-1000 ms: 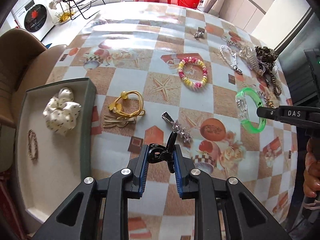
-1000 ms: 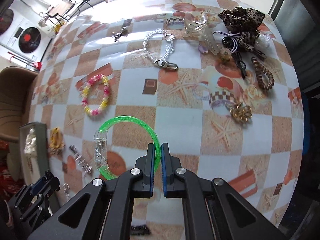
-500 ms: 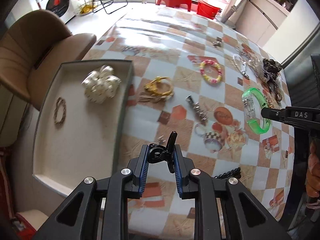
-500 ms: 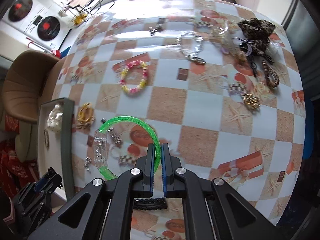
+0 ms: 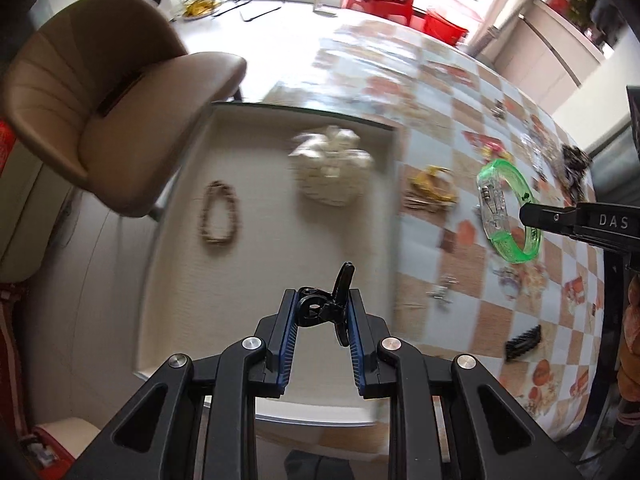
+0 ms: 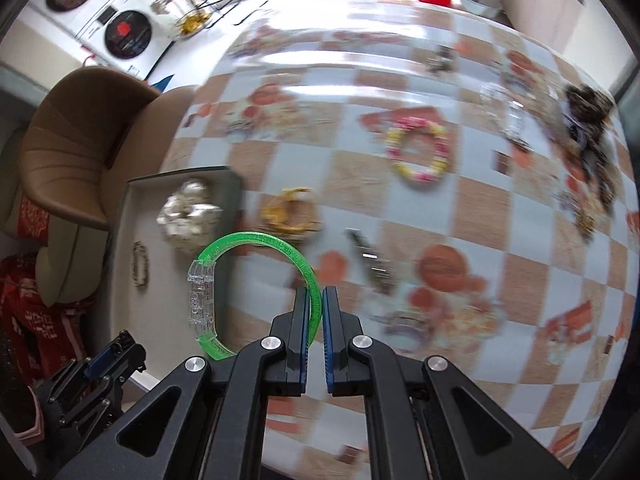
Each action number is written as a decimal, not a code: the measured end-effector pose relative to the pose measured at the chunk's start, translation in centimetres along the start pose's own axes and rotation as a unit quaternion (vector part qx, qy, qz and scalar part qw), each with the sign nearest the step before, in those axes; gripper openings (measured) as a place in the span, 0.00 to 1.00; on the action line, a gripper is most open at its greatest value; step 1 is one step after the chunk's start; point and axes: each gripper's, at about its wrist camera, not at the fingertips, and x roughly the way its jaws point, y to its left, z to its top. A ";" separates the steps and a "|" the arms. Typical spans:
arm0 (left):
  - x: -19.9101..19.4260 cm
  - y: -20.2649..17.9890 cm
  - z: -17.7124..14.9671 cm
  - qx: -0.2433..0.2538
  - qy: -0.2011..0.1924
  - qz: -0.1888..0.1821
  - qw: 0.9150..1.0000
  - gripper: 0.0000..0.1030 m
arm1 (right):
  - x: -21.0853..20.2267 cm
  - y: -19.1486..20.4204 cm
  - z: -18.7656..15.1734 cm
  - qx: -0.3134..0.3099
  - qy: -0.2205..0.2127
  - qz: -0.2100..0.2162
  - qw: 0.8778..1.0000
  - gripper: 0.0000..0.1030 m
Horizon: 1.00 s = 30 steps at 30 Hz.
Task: Organize jewelry
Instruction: 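Carry the clip and green bangle into the tray and open both tools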
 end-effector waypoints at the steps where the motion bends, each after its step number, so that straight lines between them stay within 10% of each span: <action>1: 0.2 1.2 0.1 -0.007 0.001 0.004 1.000 0.26 | 0.3 1.2 0.2 -0.008 0.001 0.001 1.000 0.06; 15: 5.2 7.1 0.0 -0.040 0.018 0.026 0.999 0.26 | 8.2 16.1 4.8 -0.114 0.019 0.004 0.993 0.06; 30: 8.3 7.4 0.4 -0.013 0.019 0.060 0.998 0.26 | 15.9 18.1 7.0 -0.125 0.062 -0.024 0.990 0.07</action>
